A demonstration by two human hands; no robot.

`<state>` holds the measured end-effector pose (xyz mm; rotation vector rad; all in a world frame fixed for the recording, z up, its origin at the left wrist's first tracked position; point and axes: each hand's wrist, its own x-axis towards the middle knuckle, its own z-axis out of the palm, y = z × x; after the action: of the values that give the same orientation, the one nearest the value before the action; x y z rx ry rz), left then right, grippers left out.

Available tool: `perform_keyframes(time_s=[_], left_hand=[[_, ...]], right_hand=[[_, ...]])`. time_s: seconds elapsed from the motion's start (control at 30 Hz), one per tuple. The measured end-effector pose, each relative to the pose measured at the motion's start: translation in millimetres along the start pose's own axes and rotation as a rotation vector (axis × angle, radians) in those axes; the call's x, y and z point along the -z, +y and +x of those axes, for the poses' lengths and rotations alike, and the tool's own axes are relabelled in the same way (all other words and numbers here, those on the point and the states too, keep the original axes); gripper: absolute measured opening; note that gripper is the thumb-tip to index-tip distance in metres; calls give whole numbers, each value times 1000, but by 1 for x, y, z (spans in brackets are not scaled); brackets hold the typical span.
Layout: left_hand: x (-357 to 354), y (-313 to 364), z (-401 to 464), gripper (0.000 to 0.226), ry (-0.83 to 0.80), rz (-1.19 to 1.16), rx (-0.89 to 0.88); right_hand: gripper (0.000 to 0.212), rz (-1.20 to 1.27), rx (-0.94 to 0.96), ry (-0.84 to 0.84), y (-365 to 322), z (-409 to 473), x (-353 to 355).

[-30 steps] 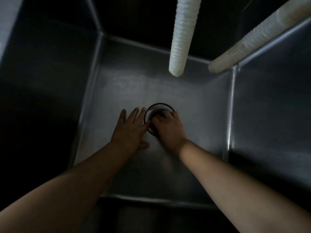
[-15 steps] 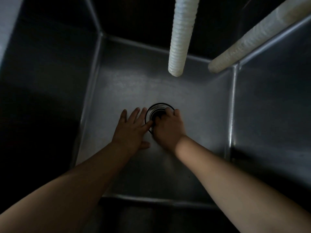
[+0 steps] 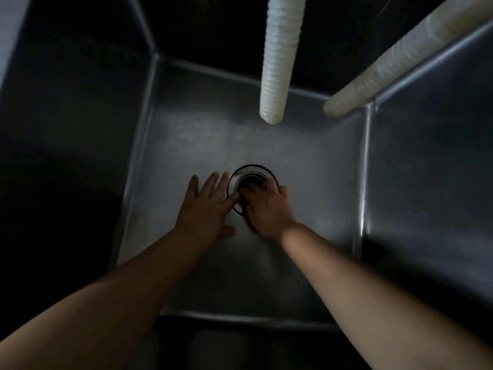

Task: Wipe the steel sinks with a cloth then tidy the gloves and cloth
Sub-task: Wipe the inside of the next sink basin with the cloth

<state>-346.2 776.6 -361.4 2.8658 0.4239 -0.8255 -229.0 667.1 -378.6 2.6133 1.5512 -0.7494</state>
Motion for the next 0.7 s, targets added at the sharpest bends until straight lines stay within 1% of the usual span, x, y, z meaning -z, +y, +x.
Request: perform_keyframes(time_s=[0.23,0.43,0.5,0.57,0.6,0.7], left_hand=[[-1,1,2,83,0,18,11],[1,1,1,82,-3,27,10],[0,2,0,82,-6,27,12],[0,3,0,82,-6,29,12],[0,3,-1,82,-8,32,10],[-2,3,-1,83,-8,48,6]], right_hand=[[40,-60,5,-22,-2,4,1],[34,-159,20,-61,-8,10,10],[33,-160,27,-37,-6,8,10],[34,-98,21,32,-4,2,8],[33,-28,15,77,-1,-2,7],[31,294,1,232,6,-16,11]])
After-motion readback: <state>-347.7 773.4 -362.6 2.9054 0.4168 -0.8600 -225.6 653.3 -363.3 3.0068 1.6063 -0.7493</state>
